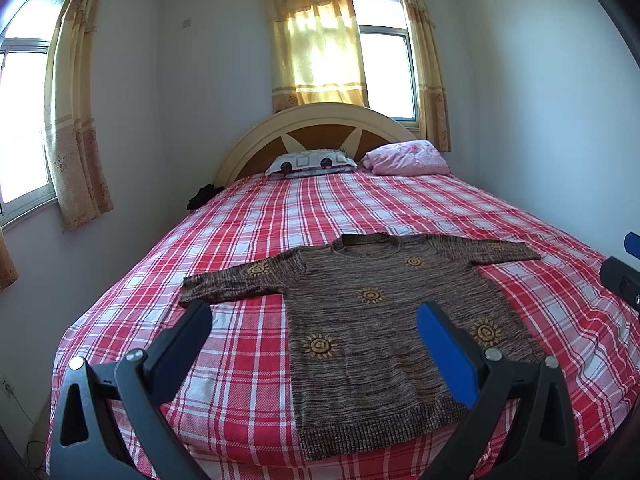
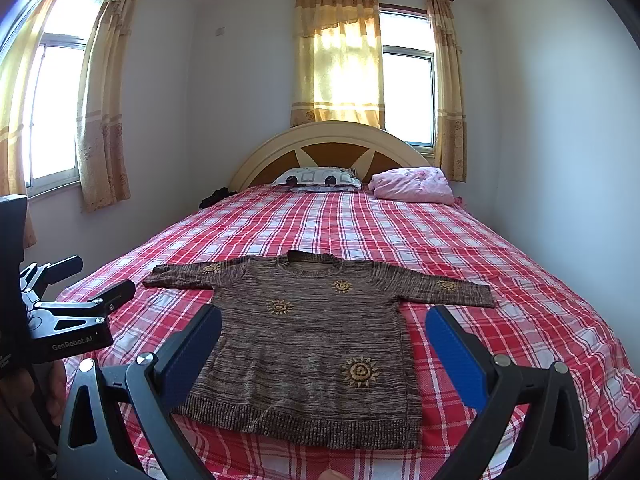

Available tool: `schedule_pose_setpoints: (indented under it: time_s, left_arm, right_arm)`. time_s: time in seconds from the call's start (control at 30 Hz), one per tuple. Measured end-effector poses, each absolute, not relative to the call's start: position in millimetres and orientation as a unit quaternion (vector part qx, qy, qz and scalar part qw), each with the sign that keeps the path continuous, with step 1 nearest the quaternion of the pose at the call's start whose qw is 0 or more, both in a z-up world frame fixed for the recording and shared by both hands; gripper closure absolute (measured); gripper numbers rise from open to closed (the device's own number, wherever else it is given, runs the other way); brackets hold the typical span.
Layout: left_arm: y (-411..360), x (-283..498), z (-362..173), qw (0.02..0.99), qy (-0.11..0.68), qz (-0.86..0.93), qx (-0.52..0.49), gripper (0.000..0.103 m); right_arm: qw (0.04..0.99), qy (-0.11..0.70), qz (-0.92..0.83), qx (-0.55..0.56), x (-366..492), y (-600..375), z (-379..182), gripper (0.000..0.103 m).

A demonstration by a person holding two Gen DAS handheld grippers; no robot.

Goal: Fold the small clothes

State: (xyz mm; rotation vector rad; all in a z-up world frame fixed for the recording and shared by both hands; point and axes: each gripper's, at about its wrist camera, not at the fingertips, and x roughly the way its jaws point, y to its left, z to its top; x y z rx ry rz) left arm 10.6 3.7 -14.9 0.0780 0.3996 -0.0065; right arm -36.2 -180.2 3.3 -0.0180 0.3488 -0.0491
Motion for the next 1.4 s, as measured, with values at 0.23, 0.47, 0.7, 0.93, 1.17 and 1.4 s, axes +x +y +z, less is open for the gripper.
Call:
schedule_pose_setpoints:
  time_s: [0.23,0.47,0.7,0.93,1.17,1.4]
  left_arm:
    - [4.1,11.1,-15.2,0.979,0.199,-0.003,0.039,0.0]
    - [5.2,11.7,-15.6,0.979,0.199,-0.003,0.039,0.0]
    - [13.8,27.9,-27.9,0.976,0.216,0.008,0.04,0.0]
    - [11.9,47.4,-44.6,0.969,0.242,0.012,0.049,0.0]
    - [6.6,70.4,-52.4,0.965,0.257,0.013,0.057,0.0]
    - [-4.2,110.2,-61.4,0.959,0.275,0.005,0.074,0.0]
  right_arm:
    - [0.984,0.175,-0.023,-0.009,-36.1,-180.2,3.1,0.001]
    - [0.984,0.175,-0.023,-0.011,-33.2,-180.4,0.9,0.001]
    - [0.98,0.199,-0.025,-0.006,-14.6,-188.5,-17.7,0.001]
    - [0.976,0.217,-0.023,0.002,4.0,-198.6,-34.5,0.001]
    - [0.973,0.231,-0.015,0.012,25.8,-211.2,-43.8,0.001]
    - [0.969,0.246,-0.021,0.006,54.6,-238.1,-53.5,0.001]
